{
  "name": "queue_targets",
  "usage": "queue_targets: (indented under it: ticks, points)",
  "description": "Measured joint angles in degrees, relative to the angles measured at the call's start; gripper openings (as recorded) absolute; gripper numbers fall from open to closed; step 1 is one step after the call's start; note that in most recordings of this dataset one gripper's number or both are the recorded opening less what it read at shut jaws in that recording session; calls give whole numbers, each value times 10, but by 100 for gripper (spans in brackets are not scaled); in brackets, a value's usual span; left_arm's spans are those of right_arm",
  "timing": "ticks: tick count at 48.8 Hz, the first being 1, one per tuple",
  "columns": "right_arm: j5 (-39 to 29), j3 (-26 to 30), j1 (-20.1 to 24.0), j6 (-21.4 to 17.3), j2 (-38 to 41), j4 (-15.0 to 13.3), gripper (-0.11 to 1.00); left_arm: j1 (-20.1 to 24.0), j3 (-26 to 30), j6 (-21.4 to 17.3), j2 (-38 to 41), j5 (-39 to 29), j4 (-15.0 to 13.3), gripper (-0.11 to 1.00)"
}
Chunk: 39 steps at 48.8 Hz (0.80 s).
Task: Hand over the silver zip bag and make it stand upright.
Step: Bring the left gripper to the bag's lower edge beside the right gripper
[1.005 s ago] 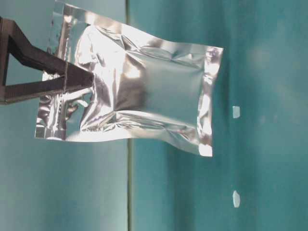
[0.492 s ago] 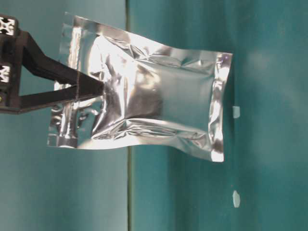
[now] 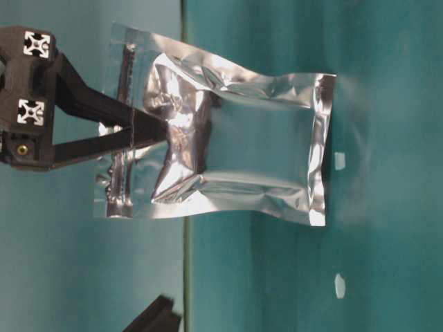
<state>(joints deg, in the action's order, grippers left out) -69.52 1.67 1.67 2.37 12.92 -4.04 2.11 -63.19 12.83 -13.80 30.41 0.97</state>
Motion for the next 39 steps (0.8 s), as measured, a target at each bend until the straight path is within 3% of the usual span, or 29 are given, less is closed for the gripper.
queue_targets:
  ticks: [14, 39]
  points:
    - [8, 1, 0, 2, 2, 0, 1, -11, 44, 5, 134, 76, -1, 93]
    - [12, 0, 1, 4, 3, 0, 1, -7, 144, -3, 268, 91, -1, 93]
